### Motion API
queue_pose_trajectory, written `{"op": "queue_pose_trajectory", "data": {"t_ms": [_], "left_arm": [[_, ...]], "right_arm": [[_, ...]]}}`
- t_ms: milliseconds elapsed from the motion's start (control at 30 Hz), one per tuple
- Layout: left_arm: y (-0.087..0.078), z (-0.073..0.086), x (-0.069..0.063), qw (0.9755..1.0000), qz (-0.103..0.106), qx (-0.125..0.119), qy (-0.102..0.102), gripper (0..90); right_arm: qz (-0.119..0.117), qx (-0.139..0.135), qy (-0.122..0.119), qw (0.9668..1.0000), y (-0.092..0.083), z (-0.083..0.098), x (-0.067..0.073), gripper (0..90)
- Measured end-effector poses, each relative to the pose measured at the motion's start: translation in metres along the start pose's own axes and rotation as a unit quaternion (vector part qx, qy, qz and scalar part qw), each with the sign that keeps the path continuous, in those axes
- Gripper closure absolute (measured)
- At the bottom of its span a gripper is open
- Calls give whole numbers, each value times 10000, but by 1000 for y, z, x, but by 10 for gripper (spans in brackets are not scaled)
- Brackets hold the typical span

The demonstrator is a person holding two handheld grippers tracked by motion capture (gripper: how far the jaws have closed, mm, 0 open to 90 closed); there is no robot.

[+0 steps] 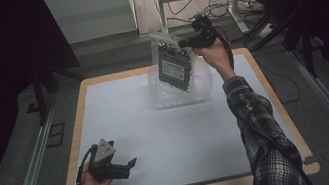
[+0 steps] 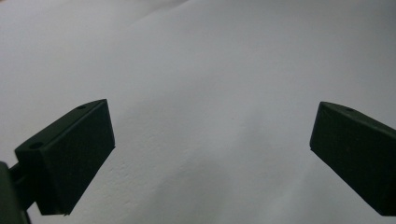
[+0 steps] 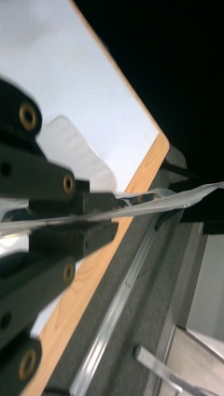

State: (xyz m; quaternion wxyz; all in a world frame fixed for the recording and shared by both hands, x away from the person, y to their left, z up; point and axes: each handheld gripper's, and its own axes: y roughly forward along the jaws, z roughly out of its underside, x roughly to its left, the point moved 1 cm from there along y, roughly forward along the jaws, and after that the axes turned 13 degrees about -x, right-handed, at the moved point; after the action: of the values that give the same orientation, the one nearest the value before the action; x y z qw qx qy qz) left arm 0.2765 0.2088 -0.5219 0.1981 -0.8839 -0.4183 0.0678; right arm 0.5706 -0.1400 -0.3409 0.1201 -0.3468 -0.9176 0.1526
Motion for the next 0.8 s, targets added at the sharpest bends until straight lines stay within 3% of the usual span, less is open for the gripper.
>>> {"op": "queue_pose_trajectory", "data": {"t_ms": [200, 367, 600, 800], "left_arm": [[0, 0, 0, 10000, -7, 12, 19, 0], [0, 0, 0, 10000, -3, 15, 20, 0], [1, 0, -2, 10000, 17, 37, 44, 0], [1, 0, -2, 10000, 21, 39, 62, 0]], "right_arm": [[117, -69, -73, 9999, -4, 1, -3, 610], [256, -125, -283, 9992, -6, 1, 0, 434], [317, -40, -520, 9981, -11, 0, 9, 307], [367, -2, -537, 9979, -18, 4, 10, 218]]}}
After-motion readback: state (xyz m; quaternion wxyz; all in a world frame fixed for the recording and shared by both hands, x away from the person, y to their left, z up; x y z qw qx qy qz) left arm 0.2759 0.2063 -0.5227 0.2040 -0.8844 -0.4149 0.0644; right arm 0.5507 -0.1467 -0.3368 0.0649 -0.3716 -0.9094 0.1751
